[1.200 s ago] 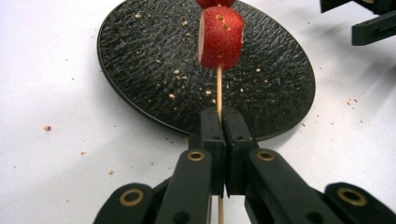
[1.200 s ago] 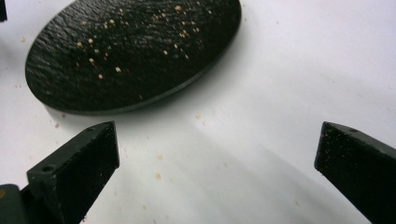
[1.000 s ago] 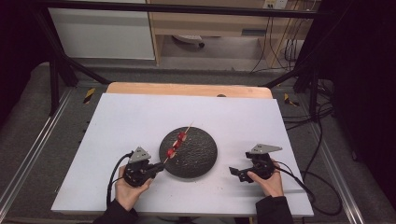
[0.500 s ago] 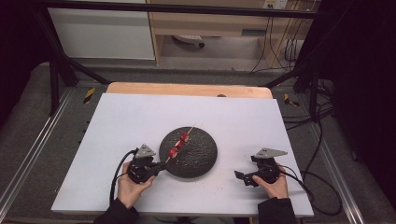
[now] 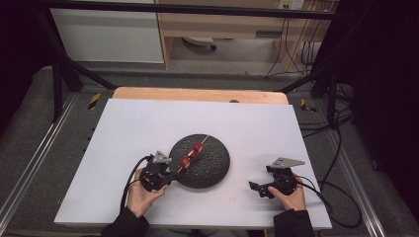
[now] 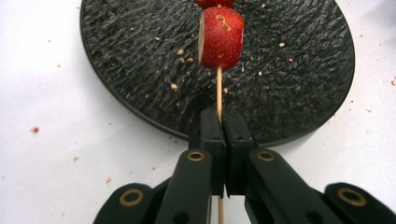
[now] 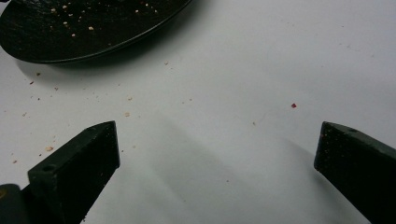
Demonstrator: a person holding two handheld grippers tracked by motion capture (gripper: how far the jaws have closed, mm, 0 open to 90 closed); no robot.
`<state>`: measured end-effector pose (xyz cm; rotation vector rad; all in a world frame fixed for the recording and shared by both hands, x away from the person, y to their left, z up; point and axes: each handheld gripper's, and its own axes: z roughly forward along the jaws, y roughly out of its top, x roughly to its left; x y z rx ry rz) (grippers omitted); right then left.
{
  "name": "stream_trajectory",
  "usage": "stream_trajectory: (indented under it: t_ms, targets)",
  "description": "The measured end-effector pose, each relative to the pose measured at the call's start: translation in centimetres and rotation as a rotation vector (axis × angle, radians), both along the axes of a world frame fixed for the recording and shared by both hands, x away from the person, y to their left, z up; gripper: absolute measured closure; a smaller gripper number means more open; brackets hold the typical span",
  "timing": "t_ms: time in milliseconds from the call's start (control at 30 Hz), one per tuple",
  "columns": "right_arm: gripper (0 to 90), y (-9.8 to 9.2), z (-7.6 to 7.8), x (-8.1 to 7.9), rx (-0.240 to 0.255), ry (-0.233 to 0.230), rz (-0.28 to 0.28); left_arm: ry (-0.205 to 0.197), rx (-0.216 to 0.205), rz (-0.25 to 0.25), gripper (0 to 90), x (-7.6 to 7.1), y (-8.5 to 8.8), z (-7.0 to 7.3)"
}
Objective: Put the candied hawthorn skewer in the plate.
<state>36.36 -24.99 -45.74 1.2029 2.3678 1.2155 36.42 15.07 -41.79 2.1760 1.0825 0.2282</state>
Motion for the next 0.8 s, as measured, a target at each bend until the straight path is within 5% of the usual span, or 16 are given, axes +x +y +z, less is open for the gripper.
stream_trajectory:
  t_ms: [800]
  targets:
    - [1.0,0.0,-0.1,0.0,0.003,0.01,-0.003,0.064,0.176,-0.006,87.9,1.8,-3.6,0.2]
